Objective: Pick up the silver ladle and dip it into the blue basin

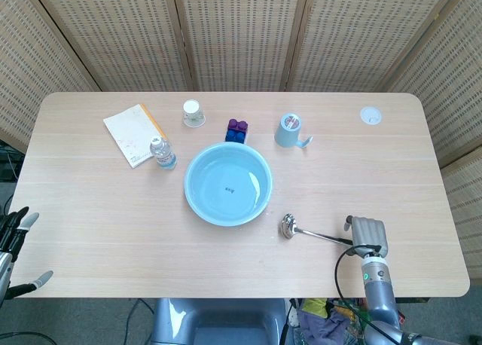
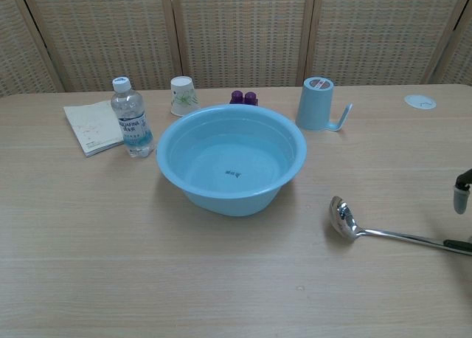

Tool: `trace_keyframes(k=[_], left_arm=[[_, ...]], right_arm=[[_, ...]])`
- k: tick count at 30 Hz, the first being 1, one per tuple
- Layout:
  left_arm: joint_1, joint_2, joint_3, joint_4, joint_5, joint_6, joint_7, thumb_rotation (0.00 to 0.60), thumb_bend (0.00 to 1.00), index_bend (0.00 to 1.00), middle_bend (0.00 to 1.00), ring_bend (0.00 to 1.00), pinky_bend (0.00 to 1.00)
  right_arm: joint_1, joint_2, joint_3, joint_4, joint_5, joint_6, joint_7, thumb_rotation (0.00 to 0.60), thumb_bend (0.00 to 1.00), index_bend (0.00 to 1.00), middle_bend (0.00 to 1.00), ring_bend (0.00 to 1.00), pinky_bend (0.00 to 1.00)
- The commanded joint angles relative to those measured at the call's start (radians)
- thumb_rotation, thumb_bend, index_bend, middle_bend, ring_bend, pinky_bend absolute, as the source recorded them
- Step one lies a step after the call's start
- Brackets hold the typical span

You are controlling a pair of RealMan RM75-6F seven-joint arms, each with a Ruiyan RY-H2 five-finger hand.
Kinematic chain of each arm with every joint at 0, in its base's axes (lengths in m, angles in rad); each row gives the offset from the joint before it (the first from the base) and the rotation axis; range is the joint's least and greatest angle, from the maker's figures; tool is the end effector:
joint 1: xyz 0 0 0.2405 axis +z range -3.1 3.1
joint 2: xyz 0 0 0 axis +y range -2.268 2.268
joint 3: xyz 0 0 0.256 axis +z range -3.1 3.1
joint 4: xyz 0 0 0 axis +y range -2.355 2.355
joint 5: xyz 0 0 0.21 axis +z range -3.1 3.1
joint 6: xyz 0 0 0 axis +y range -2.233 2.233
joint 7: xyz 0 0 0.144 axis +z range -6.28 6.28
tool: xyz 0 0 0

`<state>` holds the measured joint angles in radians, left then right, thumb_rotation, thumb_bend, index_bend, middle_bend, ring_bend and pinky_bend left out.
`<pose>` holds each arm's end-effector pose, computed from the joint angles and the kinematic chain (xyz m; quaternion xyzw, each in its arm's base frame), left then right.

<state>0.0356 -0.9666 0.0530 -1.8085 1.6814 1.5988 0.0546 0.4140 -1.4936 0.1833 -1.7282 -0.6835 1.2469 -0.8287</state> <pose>-0.2783 0.1226 0.1819 -0.6181 -0.3826 -0.3889 0.5660 -0.2562 -0.2588 0.0169 0.6236 -0.4912 0.1639 0.5857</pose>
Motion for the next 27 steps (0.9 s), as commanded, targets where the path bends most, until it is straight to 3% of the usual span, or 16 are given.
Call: trace_keyframes(k=[1, 16, 27], left_arm=[[-0.001, 0.0, 0.0, 0.0, -0.001, -0.002, 0.0, 0.6, 0.0, 0.0, 0.0, 0.0, 0.0], [-0.003, -0.001, -0.002, -0.003, -0.009, -0.004, 0.003, 0.6, 0.0, 0.0, 0.0, 0.0, 0.0], [-0.007, 0.0, -0.004, 0.0, -0.019, -0.013, -0.004, 0.6, 0.0, 0.0, 0.0, 0.0, 0.0]], right_arm=[[0.006, -0.01, -0.001, 0.01, 0.016, 0.001, 0.0, 0.6, 0.28, 0.46, 0.91, 0.92, 1.0], [0.036, -0.115, -0.045, 0.127, 0.026, -0.002, 0.011, 0.6, 0.29, 0.46, 0.91, 0.92, 1.0], [0.043, -0.138, -0.055, 0.191, 0.027, -0.019, 0.031, 0.6, 0.33, 0.46, 0.91, 0.92, 1.0]])
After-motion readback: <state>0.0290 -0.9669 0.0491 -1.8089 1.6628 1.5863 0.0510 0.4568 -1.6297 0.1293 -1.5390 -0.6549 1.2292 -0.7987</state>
